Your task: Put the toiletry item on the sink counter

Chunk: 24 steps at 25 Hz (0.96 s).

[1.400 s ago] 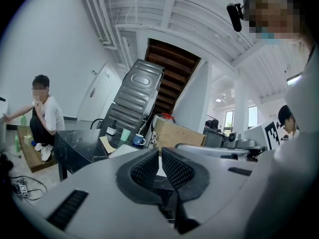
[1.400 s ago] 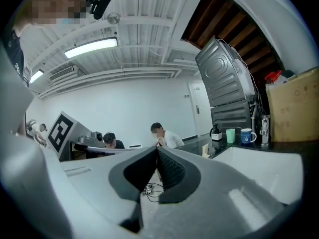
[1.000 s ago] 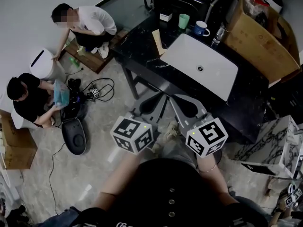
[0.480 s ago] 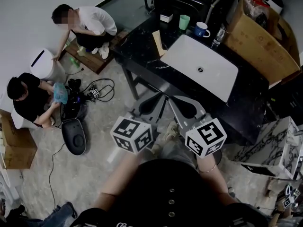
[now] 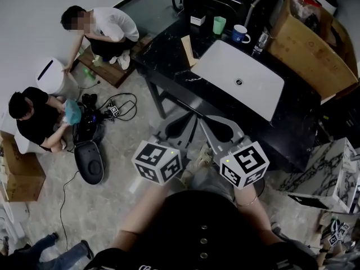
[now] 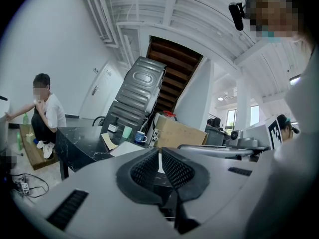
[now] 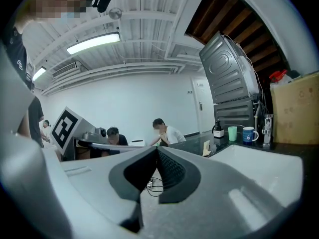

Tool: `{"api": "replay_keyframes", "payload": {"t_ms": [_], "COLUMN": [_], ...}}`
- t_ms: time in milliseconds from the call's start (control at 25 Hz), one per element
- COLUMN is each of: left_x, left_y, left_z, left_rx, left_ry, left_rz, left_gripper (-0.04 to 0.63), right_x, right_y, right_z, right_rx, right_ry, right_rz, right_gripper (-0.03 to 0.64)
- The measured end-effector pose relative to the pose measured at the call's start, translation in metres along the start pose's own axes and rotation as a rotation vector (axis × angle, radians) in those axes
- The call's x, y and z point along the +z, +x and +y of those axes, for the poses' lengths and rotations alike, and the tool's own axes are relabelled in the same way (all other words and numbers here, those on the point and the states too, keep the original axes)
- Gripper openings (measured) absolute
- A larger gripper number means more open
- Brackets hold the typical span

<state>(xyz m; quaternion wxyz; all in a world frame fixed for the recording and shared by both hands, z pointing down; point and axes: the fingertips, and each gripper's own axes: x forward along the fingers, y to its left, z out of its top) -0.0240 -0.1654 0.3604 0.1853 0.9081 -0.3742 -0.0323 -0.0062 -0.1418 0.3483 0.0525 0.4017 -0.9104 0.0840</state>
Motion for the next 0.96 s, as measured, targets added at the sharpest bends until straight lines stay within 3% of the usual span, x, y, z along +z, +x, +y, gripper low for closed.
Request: {"api": "replay_keyframes", "payload": {"t_ms": [960], "left_x": [-0.004], "left_y": [-0.007], "left_z": [0.006], "left_rx": [0.004], "left_ry": [-0.009], "left_rz": [0.013], "left_gripper": [0.023], "right_x": [-0.005], "right_y": [0.006], "right_z": [0.011], "right_rx": [0.05], "right_ry": [-0.011], "right_rz": [0.015], "right_gripper": [0.003]}}
